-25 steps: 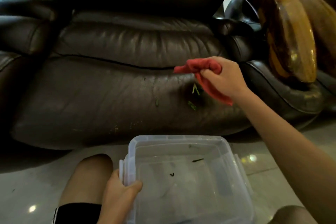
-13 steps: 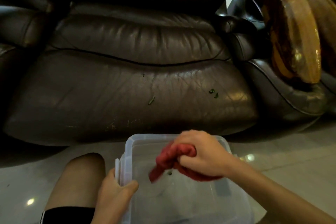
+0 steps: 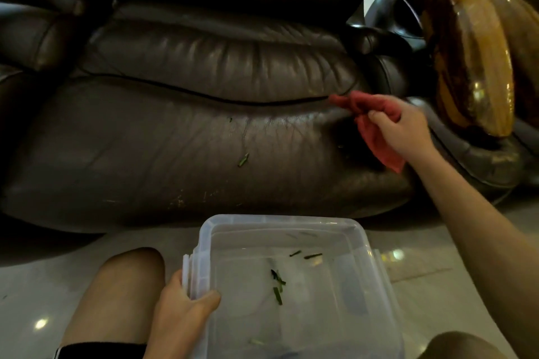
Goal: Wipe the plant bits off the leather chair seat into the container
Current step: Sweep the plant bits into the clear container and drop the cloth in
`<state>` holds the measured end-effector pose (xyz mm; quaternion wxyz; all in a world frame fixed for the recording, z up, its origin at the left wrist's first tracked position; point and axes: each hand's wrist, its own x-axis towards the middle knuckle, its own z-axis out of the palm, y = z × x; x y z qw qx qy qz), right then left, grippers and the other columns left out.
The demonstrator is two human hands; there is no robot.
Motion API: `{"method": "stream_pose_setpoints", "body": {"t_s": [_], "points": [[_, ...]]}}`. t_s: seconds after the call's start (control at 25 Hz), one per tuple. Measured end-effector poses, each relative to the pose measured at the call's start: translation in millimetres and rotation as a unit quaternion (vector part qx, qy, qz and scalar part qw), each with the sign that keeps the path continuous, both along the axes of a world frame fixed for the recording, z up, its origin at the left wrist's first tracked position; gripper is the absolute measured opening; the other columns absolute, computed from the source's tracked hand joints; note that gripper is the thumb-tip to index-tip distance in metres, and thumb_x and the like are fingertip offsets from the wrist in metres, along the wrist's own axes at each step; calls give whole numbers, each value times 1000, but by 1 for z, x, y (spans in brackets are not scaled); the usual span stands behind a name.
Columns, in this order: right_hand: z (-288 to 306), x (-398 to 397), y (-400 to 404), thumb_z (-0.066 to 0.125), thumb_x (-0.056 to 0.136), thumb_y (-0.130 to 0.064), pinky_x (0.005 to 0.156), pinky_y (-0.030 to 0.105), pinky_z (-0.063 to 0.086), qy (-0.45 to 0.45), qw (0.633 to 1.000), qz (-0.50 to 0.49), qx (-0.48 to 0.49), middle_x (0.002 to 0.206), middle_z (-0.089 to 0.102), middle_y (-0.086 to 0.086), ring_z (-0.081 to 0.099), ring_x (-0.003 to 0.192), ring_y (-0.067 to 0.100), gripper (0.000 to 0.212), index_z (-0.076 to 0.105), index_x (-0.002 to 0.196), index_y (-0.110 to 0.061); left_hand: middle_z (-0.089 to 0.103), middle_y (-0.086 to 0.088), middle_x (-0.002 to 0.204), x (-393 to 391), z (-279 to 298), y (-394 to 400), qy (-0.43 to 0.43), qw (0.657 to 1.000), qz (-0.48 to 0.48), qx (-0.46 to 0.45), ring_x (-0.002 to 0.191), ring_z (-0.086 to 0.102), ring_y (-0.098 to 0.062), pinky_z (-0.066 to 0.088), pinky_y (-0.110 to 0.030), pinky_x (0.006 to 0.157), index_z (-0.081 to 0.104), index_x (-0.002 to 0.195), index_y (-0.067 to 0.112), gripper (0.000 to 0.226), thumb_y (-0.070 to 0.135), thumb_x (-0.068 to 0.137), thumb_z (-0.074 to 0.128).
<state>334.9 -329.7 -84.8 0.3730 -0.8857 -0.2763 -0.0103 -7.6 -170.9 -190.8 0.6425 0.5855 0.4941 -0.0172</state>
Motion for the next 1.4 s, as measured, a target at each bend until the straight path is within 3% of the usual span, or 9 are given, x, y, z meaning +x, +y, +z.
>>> {"method": "stream_pose_setpoints", "body": {"t_s": [0.16, 0.4, 0.52, 0.64, 0.76, 0.96, 1.12, 1.24, 1.4], "points": [[-40, 20, -2, 47, 73, -33, 103, 41, 44, 12, 996, -26, -85, 117, 69, -11, 59, 114, 8, 40, 70, 105, -40, 57, -2, 85, 3, 2, 1, 3, 1000, 2, -2, 78, 56, -17, 41, -34, 67, 50, 114, 16, 53, -5, 69, 68], [-56, -93, 13, 50, 71, -19, 104, 36, 42, -14, 997, 78, 9, 107, 72, -2, 63, 110, 14, 30, 74, 90, -23, 55, -2, 85, 5, 3, -1, 28, 999, -2, -14, 79, 54, -19, 43, -39, 76, 47, 127, 8, 63, -8, 69, 67], [-55, -165, -2, 51, 73, -14, 83, 19, 48, 92, 976, 196, -7, 88, 70, -12, 65, 86, 2, 22, 69, 83, -22, 50, 0, 78, 11, 4, -1, 38, 999, 9, -9, 74, 50, -18, 40, -41, 80, 45, 129, 5, 67, -11, 68, 67], [-44, -180, -6, 51, 76, -16, 78, 13, 48, 133, 965, 226, -10, 87, 65, -20, 64, 84, 1, 21, 66, 87, -25, 50, -5, 77, 11, 3, -1, 46, 998, 29, -17, 71, 48, -18, 38, -40, 79, 47, 127, 0, 64, -13, 68, 67], [-22, -146, 14, 50, 75, -1, 85, 28, 51, 109, 970, 193, 96, 94, 69, 0, 67, 90, 11, 22, 67, 85, -10, 54, -5, 79, 8, 0, -3, 38, 999, 26, -18, 73, 52, -20, 41, -38, 75, 50, 122, 1, 60, -12, 67, 68], [4, -53, 112, 48, 70, -4, 89, 47, 52, 39, 976, 97, 192, 94, 73, 5, 69, 94, 20, 26, 68, 86, -12, 53, -6, 86, 8, -5, -4, 39, 998, 20, -33, 93, 50, -27, 40, -47, 94, 45, 129, 0, 71, -12, 64, 72], [-17, -11, 189, 50, 68, -30, 92, 46, 50, 46, 991, 114, 54, 103, 74, 1, 67, 100, 23, 33, 73, 93, -26, 52, 4, 80, 2, 4, -6, -3, 999, 31, -32, 88, 53, -22, 44, -40, 89, 44, 132, 2, 82, 1, 56, 76], [-29, -30, 199, 53, 78, -24, 94, 40, 48, 11, 983, 160, -90, 110, 72, 0, 63, 105, 25, 30, 72, 100, -32, 61, 0, 90, -3, 6, -6, -27, 999, 21, -29, 85, 60, -19, 49, -34, 74, 47, 130, 9, 91, 14, 42, 70], [-22, -73, 161, 51, 73, -19, 91, 36, 51, 5, 972, 233, -32, 93, 72, -12, 67, 92, 13, 32, 74, 92, -27, 65, -8, 99, -6, 1, -3, -17, 1000, 16, -21, 91, 63, -23, 52, -39, 78, 52, 122, 12, 63, 3, 62, 69]]}}
